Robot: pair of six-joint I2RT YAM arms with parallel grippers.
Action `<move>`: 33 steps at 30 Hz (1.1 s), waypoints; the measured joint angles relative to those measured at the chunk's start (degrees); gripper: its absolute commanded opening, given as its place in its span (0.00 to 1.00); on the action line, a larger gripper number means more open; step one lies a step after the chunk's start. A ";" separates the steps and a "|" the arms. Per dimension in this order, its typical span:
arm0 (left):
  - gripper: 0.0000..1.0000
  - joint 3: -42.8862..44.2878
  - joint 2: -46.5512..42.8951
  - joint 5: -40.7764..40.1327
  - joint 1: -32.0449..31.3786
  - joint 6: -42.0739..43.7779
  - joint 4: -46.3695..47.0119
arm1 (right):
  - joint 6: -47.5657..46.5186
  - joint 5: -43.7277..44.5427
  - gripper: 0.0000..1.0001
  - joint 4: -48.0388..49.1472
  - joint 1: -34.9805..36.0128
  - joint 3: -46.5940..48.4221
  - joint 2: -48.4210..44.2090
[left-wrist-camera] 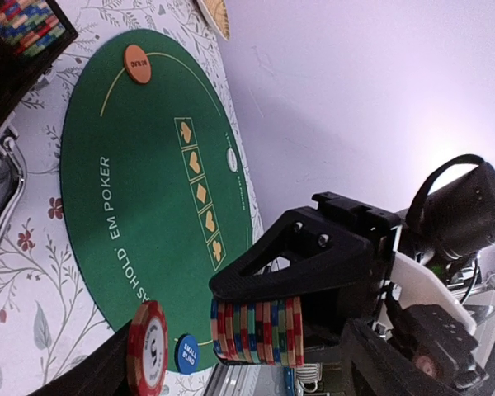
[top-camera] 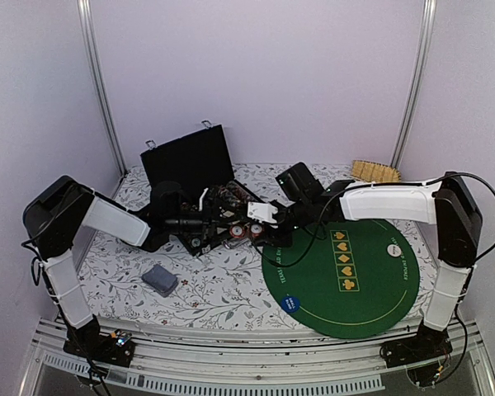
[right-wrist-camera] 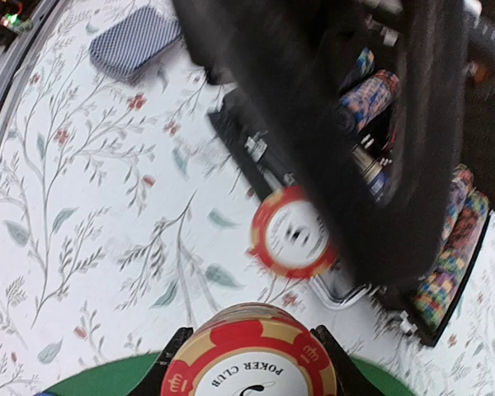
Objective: Distribute texas hold em gaming equipment
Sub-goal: Pass from the left arm to the right, then place the poker chips pile in the small blind area.
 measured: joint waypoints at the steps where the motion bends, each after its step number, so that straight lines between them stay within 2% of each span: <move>1: 0.81 -0.22 0.00 0.00 0.00 0.07 0.07 | 0.22 0.00 0.02 -0.04 0.00 -1.46 -0.79; 16: 0.78 -3.45 1.57 0.13 0.00 -1.73 3.96 | 8.20 0.44 0.02 2.23 0.17 -26.64 -14.43; 33: 0.77 -5.81 0.76 0.09 1.55 -2.14 5.14 | 10.78 0.31 0.02 12.00 2.80 -27.69 -6.84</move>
